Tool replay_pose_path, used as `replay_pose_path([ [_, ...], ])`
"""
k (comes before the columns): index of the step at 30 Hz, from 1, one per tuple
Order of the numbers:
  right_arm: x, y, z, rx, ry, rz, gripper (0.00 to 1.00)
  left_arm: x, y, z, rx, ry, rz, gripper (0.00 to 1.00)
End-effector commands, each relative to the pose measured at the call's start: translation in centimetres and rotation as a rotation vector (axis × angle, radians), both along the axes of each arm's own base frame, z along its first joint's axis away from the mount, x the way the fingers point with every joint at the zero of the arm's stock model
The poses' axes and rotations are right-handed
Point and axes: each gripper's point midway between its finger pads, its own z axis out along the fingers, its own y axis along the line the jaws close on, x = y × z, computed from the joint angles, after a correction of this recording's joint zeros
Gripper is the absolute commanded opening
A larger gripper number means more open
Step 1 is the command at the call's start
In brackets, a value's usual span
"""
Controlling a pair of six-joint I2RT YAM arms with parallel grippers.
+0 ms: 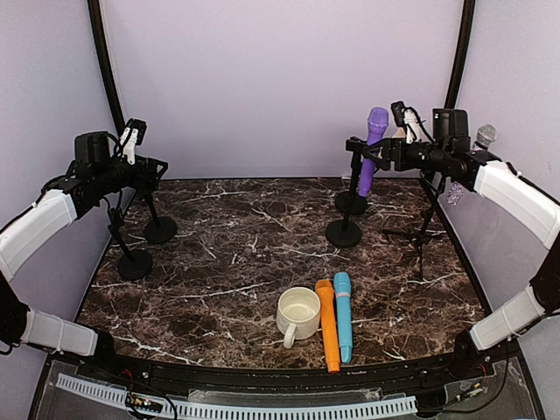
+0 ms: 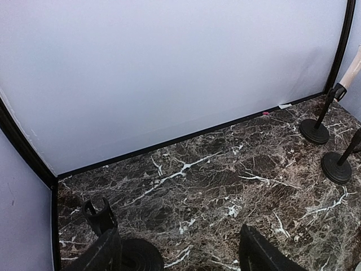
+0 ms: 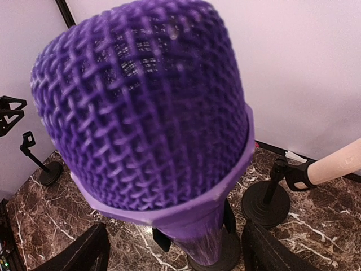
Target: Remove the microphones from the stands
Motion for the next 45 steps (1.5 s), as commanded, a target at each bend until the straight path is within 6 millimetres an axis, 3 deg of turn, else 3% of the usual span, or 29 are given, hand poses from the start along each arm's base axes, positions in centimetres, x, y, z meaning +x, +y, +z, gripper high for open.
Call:
replay_pose_path([
  [1, 0.9, -0.1, 1.7, -0.016, -0.107, 0.004, 0.8, 0.0, -0.4, 0.1, 0.012, -0.02, -0.017, 0.73],
  [12, 2.4, 0.1, 0.9, -0.005, -0.116, -0.005, 0.61, 0.3, -0.5, -0.8, 0.026, 0.003, -0.012, 0.73],
  [20, 2.8, 0.0, 0.4, -0.009, -0.103, -0.017, 0.53, 0.4, -0.5, -0.8, 0.023, 0.006, -0.015, 0.73],
  [24, 2.8, -0.3, 0.7, 0.001, -0.114, -0.037, 0.43, 0.4, -0.5, -0.7, 0.026, 0.003, -0.011, 0.73],
  [30, 2.2, 0.1, 2.8, 0.072, -0.14, -0.02, 0.36, 0.3, -0.4, -0.6, 0.026, -0.001, -0.009, 0.73],
  [37, 0.1, 1.5, 7.8, 0.175, -0.257, 0.003, 0.31, 0.1, -0.5, 0.0, 0.017, -0.018, -0.01, 0.73],
  [40, -0.9, 3.1, 9.3, 0.201, -0.291, 0.026, 0.3, -0.1, -0.3, 0.4, 0.014, -0.034, -0.003, 0.73],
  [45, -2.9, 7.5, 11.4, 0.256, -0.332, 0.107, 0.29, -0.4, -0.3, 1.0, 0.013, -0.055, -0.003, 0.73],
])
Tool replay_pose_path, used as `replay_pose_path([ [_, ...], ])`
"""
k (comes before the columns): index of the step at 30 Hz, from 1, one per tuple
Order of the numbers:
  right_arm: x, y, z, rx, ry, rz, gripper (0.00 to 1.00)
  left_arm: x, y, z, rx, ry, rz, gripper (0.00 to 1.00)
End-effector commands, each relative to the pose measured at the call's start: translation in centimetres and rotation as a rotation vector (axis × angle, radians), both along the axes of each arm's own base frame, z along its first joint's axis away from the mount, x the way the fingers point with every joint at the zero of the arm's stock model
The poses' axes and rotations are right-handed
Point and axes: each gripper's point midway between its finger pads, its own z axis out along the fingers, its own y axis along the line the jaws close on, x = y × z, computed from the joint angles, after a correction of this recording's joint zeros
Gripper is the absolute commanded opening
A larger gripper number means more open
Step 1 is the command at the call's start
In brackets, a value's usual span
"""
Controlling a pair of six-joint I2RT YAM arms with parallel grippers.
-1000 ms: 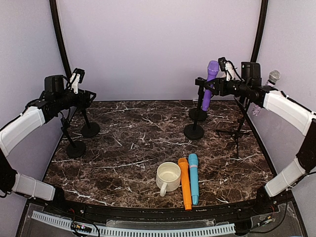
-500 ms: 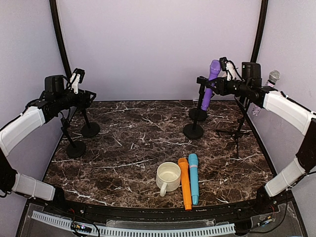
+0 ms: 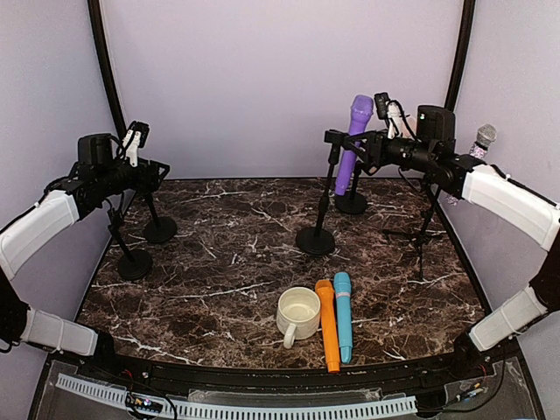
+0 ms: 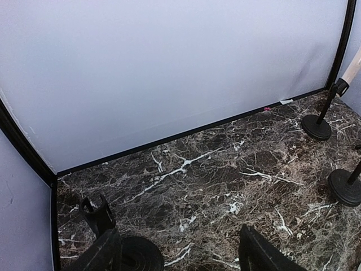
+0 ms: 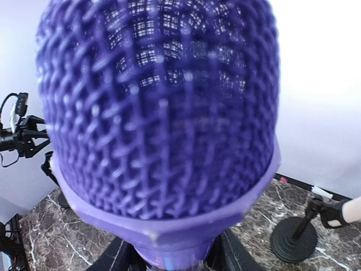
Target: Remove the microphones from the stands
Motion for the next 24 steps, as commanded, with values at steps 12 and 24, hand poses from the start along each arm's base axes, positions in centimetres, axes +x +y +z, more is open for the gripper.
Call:
replay_pose_path([
  [12, -7.2, 14.7, 8.8, 0.228, -0.212, 0.3, 0.27, -2.3, -2.9, 3.0, -0.021, -0.116, -0.153, 0.73],
  [24, -14.6, 21.9, 6.7, 0.25, -0.177, 0.501, 0.27, -4.2, -5.5, 4.0, -0.07, -0.18, -0.249, 0.73],
])
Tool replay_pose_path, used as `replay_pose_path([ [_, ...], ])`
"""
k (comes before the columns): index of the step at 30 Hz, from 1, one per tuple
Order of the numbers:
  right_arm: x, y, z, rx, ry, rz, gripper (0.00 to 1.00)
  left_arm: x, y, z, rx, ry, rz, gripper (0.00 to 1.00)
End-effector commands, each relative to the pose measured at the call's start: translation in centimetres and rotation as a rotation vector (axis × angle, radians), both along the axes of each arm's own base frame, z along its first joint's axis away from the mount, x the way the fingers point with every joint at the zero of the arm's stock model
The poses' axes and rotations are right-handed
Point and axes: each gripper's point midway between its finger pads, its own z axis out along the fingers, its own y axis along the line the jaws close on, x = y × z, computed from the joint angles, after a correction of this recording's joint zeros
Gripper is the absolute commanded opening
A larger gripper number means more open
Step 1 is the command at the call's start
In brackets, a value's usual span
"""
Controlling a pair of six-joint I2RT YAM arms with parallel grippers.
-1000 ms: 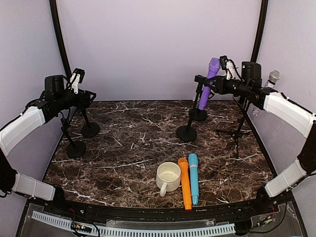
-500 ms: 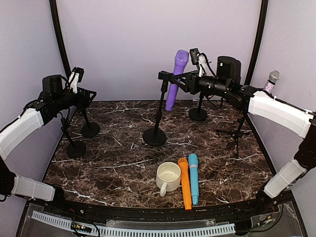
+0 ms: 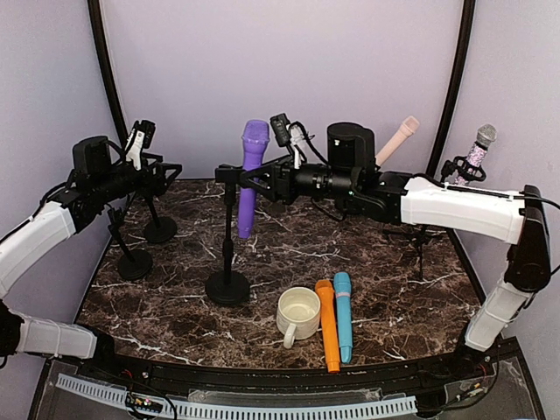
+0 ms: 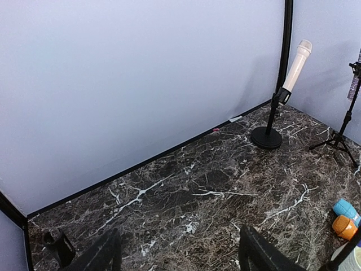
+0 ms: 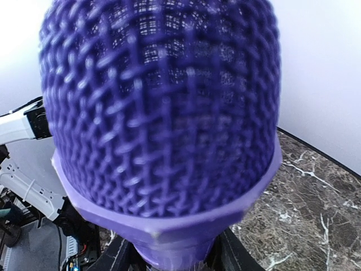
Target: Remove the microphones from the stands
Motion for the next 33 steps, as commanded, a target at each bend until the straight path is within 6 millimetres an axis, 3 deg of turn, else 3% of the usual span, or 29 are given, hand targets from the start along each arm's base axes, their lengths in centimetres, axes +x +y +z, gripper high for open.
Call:
replay_pose_path([
  [1, -3.0, 0.9, 6.8, 0.188, -0.136, 0.061, 0.27, -1.0, -0.7, 1.3, -0.021, -0.067, -0.026, 0.73],
  [12, -7.2, 3.0, 2.6, 0.066, -0.124, 0.183, 0.32, -3.6, -2.1, 1.9, -0.035, -0.12, -0.151, 0.73],
  [21, -9.6, 3.8, 0.8, 0.0, -0.124, 0.232, 0.39, -6.4, -2.2, -0.1, -0.046, -0.074, -0.192, 0.73],
  [27, -10.2, 3.4, -0.4, -0.023, -0.1, 0.215, 0.59, -7.9, -1.8, -1.2, -0.047, -0.042, -0.188, 0.73],
  [33, -10.2, 1.8, -0.4, 0.006, -0.071, 0.16, 0.81, -8.9, -1.1, -1.5, -0.054, -0.043, -0.159, 0.73],
])
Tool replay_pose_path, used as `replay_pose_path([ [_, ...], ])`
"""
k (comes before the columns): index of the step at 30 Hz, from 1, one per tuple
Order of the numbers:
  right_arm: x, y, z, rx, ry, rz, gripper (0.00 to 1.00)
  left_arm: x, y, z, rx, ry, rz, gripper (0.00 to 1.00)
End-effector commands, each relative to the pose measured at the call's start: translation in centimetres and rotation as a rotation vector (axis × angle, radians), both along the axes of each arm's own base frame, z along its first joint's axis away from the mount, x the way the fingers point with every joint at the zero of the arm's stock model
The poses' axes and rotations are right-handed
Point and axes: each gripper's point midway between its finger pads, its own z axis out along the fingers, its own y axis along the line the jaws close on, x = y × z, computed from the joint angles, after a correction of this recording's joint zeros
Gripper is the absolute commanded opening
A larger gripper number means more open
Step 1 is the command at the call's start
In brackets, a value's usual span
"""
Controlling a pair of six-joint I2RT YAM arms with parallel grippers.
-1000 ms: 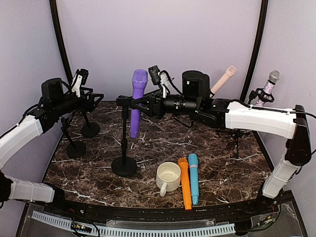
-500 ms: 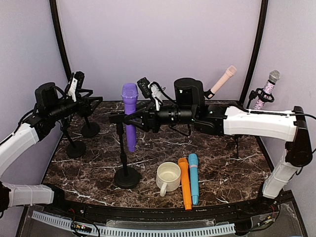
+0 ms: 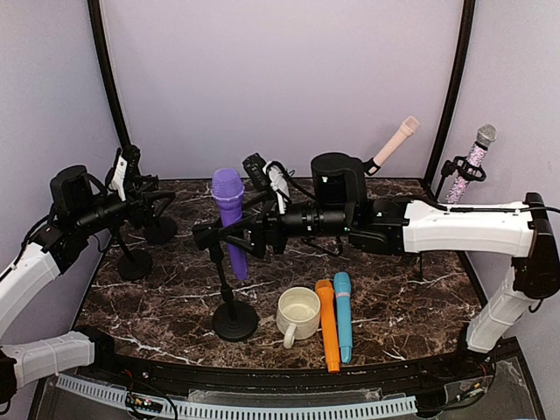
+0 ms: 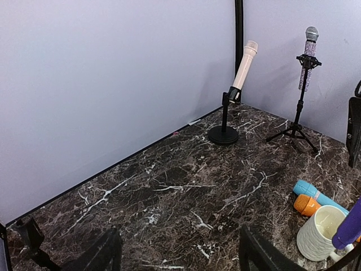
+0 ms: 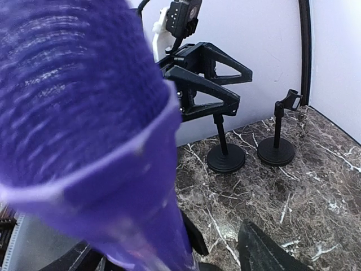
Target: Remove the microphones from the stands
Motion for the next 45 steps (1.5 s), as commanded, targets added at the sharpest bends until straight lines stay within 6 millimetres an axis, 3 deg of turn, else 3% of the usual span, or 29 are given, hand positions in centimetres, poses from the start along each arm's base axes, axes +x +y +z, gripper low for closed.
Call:
replay_pose_path([
  [1, -0.3, -1.6, 2.9, 0.098, -0.01, -0.052, 0.83, -1.0, 0.3, -0.5, -0.009, 0.014, 0.009, 0.73],
  [6, -0.9, -3.3, 3.5, 0.111, 0.004, -0.102, 0.89, -1.1, 0.3, -0.6, -0.005, 0.011, 0.011, 0.73],
  [12, -1.1, -5.9, 5.8, 0.15, 0.04, -0.207, 0.98, -1.1, 0.2, -0.5, -0.02, 0.033, 0.006, 0.73],
  [15, -1.2, -6.5, 7.1, 0.128, 0.052, -0.272, 0.99, -0.6, 0.5, -0.4, -0.066, 0.132, 0.051, 0.73],
  [19, -1.8, -6.8, 8.7, 0.111, 0.071, -0.329, 0.99, -1.9, -0.1, 0.0, -0.11, 0.315, 0.018, 0.73],
  [21, -1.8, -7.0, 9.3, 0.112, 0.098, -0.353, 0.99, -2.9, -0.5, 1.6, -0.136, 0.339, -0.013, 0.73],
  [27, -2.1, -6.5, 10.6, 0.124, 0.127, -0.38, 0.99, -8.1, -3.1, 5.5, -0.228, 0.379, -0.25, 0.73],
  [31, -1.8, -5.9, 10.7, 0.124, 0.135, -0.391, 0.99, -10.5, -5.1, 6.5, -0.197, 0.416, -0.339, 0.73],
  [36, -1.8, -4.4, 10.6, 0.103, 0.135, -0.389, 0.99, -11.6, -8.0, 5.0, -0.074, 0.456, -0.377, 0.77],
  [41, -1.8, -3.0, 10.6, 0.072, 0.12, -0.41, 0.99, -13.5, -10.9, 4.9, 0.001, 0.425, -0.462, 0.78],
  [45, -1.9, -2.4, 10.2, 0.065, 0.122, -0.415, 0.98, -13.3, -12.0, 3.4, 0.092, 0.419, -0.439, 0.79],
])
